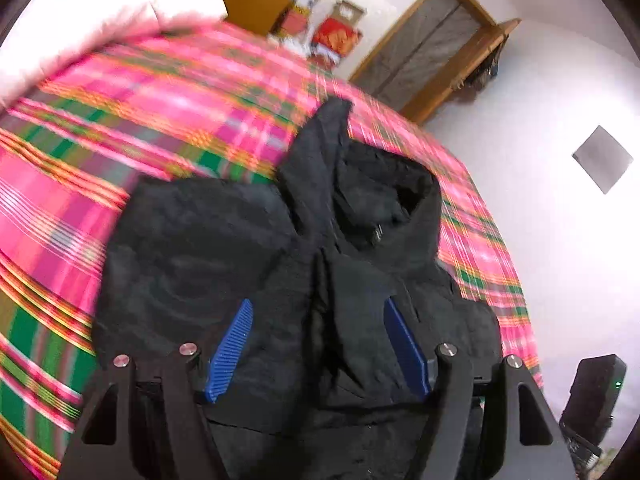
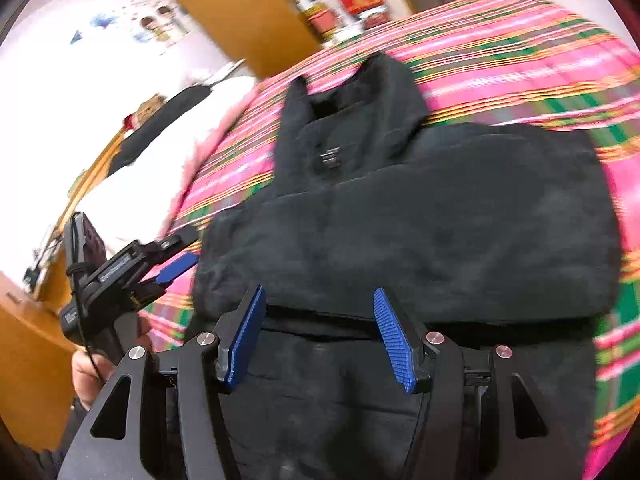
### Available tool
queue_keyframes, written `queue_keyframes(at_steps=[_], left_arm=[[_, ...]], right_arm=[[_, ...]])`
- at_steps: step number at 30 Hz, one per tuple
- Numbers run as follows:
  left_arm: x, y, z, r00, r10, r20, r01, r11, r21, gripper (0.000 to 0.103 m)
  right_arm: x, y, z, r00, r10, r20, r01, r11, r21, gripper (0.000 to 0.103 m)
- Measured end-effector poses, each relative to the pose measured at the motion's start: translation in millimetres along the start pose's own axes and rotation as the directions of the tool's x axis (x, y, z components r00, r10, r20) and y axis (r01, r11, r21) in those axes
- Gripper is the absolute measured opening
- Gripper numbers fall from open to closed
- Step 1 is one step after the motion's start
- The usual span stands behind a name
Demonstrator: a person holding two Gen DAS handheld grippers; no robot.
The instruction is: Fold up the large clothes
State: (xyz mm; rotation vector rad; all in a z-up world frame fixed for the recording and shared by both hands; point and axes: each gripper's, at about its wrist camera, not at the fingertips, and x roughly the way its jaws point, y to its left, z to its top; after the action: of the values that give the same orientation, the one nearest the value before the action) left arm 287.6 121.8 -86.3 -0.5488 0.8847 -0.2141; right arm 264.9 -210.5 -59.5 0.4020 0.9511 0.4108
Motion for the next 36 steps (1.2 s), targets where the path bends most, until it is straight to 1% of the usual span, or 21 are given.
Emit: queue_keyframes(at_steps=[1,4,6,7,8,9,10,12,15,17,19,21,23,24,26,28,30,33,34,35,36], left_arm=[[11.6,-1.5,-2.2,0.999,-0.01,-0.045,0.01,1.0,0.0,0.07],[43.7,-7.4,-10.4,0.989,0.001,-0.15,0.001,1.0,0.014,0.068],[52.0,-14.8,-13.8,0.989,0.01,-0.15,-0.001,0.998,0.057,0.047],[52.3,-19.7,-14.6,0.99,0.011,-0.144,0.0,0.997,0.079,0.019],[50.0,-23.9,-15.3,0.991,0.021,-0.128,-0.009,0.995,0.095,0.011],[44.6,-27.2,-16.3,0.994,0.027,-0.102,-0.015,0.993,0.115,0.009],[38.2,-30.5,-16.9,0.996,0.049,-0.07,-0.039,0.989,0.141,0.008],[29.1,-33.0,-18.2,0.994,0.108,-0.023,-0.102,0.978,0.183,0.007],[28.6,-21.0,-22.6,0.989,0.142,-0.035,-0.133,0.974,0.182,0.007],[39.1,-14.9,-24.3,0.984,0.161,-0.072,-0.147,0.975,0.17,0.008],[45.9,-13.5,-24.8,0.982,0.171,-0.078,-0.156,0.972,0.174,0.008],[48.3,-13.2,-25.5,0.982,0.174,-0.08,-0.157,0.971,0.183,0.009],[50.2,-11.1,-27.0,0.981,0.176,-0.082,-0.159,0.97,0.184,0.014],[51.3,-9.8,-27.0,0.98,0.176,-0.088,-0.158,0.971,0.179,0.014],[49.9,-8.0,-25.4,0.981,0.169,-0.094,-0.154,0.976,0.152,0.017],[40.9,-7.5,-23.4,0.981,0.171,-0.091,-0.159,0.979,0.124,0.018],[24.8,-13.0,-20.4,0.982,0.183,-0.046,-0.175,0.975,0.134,0.022],[5.5,-24.5,-15.2,0.974,0.212,0.078,-0.223,0.959,0.177,0.029],[3.6,-28.1,-11.6,0.973,0.203,0.107,-0.22,0.958,0.182,0.034],[4.9,-31.8,-6.3,0.977,0.176,0.124,-0.197,0.963,0.185,0.04],[10.1,-36.5,0.4,0.981,0.142,0.131,-0.167,0.966,0.198,0.041]], right_arm=[[-3.7,-14.9,0.2,1.0,-0.029,0.01,0.029,0.999,0.027,0.057],[-15.2,-44.5,1.3,0.996,-0.086,0.022,0.084,0.993,0.082,0.057],[-28.6,-60.1,2.1,0.991,-0.128,0.043,0.124,0.988,0.096,0.057],[-32.7,-64.3,4.2,0.987,-0.148,0.055,0.143,0.985,0.098,0.057],[-36.5,-67.6,7.3,0.983,-0.167,0.071,0.16,0.982,0.099,0.057],[-39.0,-70.0,9.7,0.98,-0.18,0.083,0.172,0.98,0.1,0.057],[-41.8,-73.6,13.5,0.974,-0.202,0.101,0.191,0.976,0.105,0.057],[-43.9,-77.3,17.1,0.968,-0.219,0.119,0.207,0.972,0.107,0.057],[-38.5,-80.2,21.9,0.959,-0.252,0.133,0.244,0.967,0.072,0.057],[-19.5,-84.4,22.5,0.947,-0.307,0.095,0.306,0.952,0.031,0.054],[6.7,-93.8,18.4,0.934,-0.357,0.03,0.357,0.934,-0.001,0.048],[15.2,-102.8,14.0,0.931,-0.364,0.022,0.364,0.931,-0.007,0.048],[18.3,-111.7,12.0,0.93,-0.366,0.023,0.366,0.93,0.001,0.048],[17.9,-114.4,12.3,0.931,-0.365,0.016,0.365,0.931,0.013,0.048],[11.8,-112.1,14.1,0.928,-0.373,0.009,0.373,0.928,0.021,0.048],[-2.1,-106.2,16.6,0.928,-0.371,0.024,0.37,0.928,0.028,0.048],[-13.7,-101.3,17.9,0.932,-0.359,0.056,0.358,0.933,0.023,0.048],[-30.7,-90.9,23.9,0.922,-0.368,0.121,0.373,0.928,-0.019,0.048],[-30.0,-90.5,29.2,0.92,-0.371,0.129,0.377,0.926,-0.031,0.048],[-27.8,-90.5,35.0,0.919,-0.374,0.127,0.381,0.924,-0.039,0.048],[-22.9,-91.8,43.5,0.917,-0.38,0.122,0.388,0.92,-0.047,0.048]])
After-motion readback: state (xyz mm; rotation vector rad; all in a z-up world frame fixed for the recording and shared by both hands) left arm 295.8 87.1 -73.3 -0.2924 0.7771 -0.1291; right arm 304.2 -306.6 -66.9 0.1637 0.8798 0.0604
